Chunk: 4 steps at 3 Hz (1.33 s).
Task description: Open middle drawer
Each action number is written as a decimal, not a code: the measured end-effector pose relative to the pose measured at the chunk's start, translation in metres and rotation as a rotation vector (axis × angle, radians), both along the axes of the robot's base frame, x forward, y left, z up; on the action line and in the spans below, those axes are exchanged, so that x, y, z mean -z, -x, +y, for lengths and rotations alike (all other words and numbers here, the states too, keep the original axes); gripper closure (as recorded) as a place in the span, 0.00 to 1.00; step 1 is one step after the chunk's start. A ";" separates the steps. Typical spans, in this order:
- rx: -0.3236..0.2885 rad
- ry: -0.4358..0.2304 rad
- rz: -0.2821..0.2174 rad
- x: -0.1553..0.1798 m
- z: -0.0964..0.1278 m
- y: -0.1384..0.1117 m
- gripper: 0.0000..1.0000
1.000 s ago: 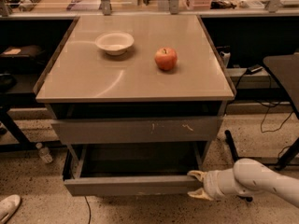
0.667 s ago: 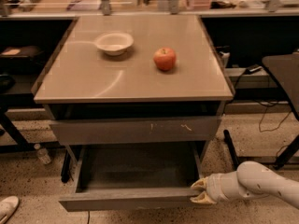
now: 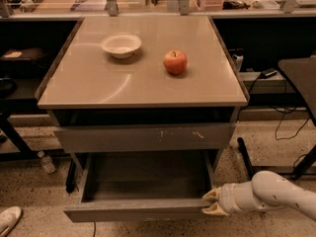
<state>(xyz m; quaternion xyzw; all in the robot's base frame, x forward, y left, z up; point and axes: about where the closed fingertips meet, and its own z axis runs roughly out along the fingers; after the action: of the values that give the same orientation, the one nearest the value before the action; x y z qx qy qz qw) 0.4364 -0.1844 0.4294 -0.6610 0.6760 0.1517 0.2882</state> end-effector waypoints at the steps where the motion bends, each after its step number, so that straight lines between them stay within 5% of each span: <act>1: 0.000 0.000 0.000 0.000 0.000 0.000 0.58; 3: 0.005 -0.012 0.009 0.003 0.001 0.002 0.11; 4: 0.036 -0.059 0.046 0.020 -0.001 0.033 0.13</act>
Offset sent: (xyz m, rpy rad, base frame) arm 0.0019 0.0007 -0.0013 -0.0111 -0.0014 -0.0027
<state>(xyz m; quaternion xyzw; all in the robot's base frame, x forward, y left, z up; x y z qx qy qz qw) 0.4031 -0.1850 0.4095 -0.6361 0.6896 0.1817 0.2946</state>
